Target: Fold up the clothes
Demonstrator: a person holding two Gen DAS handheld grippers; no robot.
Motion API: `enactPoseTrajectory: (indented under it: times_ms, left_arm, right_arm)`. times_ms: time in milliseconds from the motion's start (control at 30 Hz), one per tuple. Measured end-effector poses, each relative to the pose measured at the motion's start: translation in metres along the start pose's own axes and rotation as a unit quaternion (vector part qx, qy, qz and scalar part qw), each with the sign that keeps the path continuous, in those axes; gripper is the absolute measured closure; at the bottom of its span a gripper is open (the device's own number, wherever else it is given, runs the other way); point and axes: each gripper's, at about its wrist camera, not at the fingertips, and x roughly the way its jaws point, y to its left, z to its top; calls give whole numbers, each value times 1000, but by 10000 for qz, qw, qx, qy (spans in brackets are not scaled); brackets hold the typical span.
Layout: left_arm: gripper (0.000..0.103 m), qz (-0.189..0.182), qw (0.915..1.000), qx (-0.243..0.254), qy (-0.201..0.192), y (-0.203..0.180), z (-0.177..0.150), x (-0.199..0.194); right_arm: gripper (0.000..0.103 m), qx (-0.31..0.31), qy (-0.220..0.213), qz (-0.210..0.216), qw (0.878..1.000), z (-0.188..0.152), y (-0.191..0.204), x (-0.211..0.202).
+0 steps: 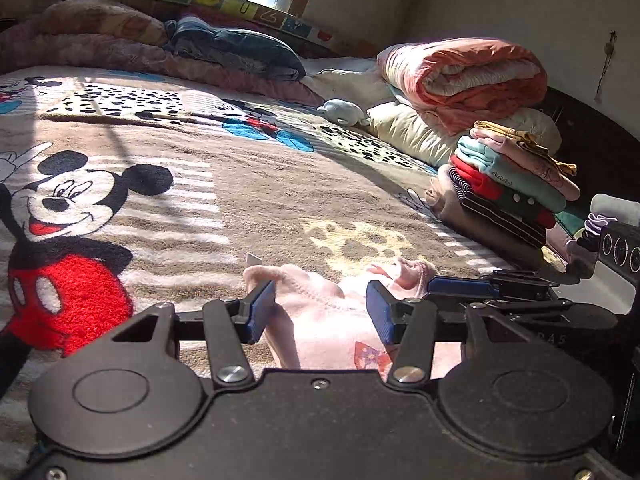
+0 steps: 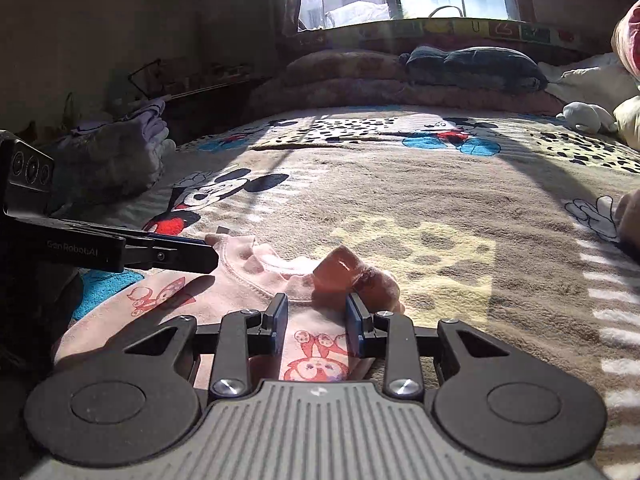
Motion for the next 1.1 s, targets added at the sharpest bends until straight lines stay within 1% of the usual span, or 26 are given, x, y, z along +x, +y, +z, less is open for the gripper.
enactPoseTrajectory:
  times_ms: [67,100,167,267,300,333,400,467,533,567,600,633,667,700,733,767,800,833,867,900,933,967,1000,1100]
  left_arm:
    - [53,44,9998,-8,209,1,-2,8]
    - [53,35,9998,-13,213,1,-3,8]
    - [53,3,9999,-11,141,1,-3,5]
    - [53,-88,9999,-32,-63,1,0,-3]
    - [53,-92,9999,-64,-128,2,1,-6]
    - [53,-88,9997,-103,-193,3,3,-8]
    - [53,-22,9993,-224,-283,6,5,-12]
    - [53,11,9986,-401,-337,12,6,-15]
    - [54,-23,9974,-582,-418,19,7,-19]
    - [54,-108,9973,-566,-453,19,9,-21]
    - [54,-200,9976,-482,-450,16,10,-23]
    - [54,-290,9979,-387,-437,12,11,-24]
    - [54,-380,9980,-292,-423,9,12,-25]
    - [54,-392,9985,-216,-320,6,11,-22]
    - [54,-324,9992,-147,-181,3,9,-17]
    - [54,-218,9998,-47,9,1,5,-10]
    - [54,-58,9993,154,324,-4,-1,1]
    - [54,69,9986,339,409,-9,-4,6]
    - [53,154,9976,547,394,-16,-5,6]
    - [53,166,9972,643,339,-19,-3,5]
    - [53,171,9974,662,223,-20,-2,0]
    - [53,192,9972,716,124,-22,-3,-7]
    - [54,218,9967,783,34,-25,-4,-16]
    - [54,172,9924,1217,-37,-44,-18,-44]
  right_arm:
    - [70,173,40,-95,9998,-1,-5,-2]
    - [70,243,36,-129,9996,-2,-7,-3]
    - [70,198,-58,-187,9996,-4,-4,-8]
    - [70,-114,-288,-283,9991,-2,7,-16]
    - [68,-188,-336,-349,9986,-1,9,-17]
    - [67,-128,-359,-372,9986,0,6,-17]
    - [60,180,-385,-386,9984,2,-6,-15]
    - [59,693,-419,-339,9961,2,-27,-15]
    - [59,717,-530,-348,9954,2,-27,-19]
    - [61,700,-590,-356,9952,3,-26,-21]
    - [61,683,-650,-364,9949,3,-25,-24]
    - [61,528,-669,-323,9958,5,-19,-26]
    - [61,356,-617,-254,9971,6,-13,-28]
    - [61,221,-538,-186,9981,7,-8,-28]
    - [61,80,-391,-143,9991,7,-3,-26]
    - [61,-154,-48,-213,9996,4,4,-20]
    - [60,-354,254,-297,9986,0,9,-12]
    - [60,-367,285,-330,9984,-2,10,-12]
    - [60,-334,250,-352,9985,-4,10,-14]
    - [60,-300,215,-373,9986,-5,11,-16]
    - [60,-336,40,-389,9987,-5,13,-25]
    - [60,-367,-89,-422,9984,-5,17,-35]
    - [60,-392,-129,-427,9982,-7,20,-43]
    - [60,-507,-182,-298,9981,-16,36,-66]
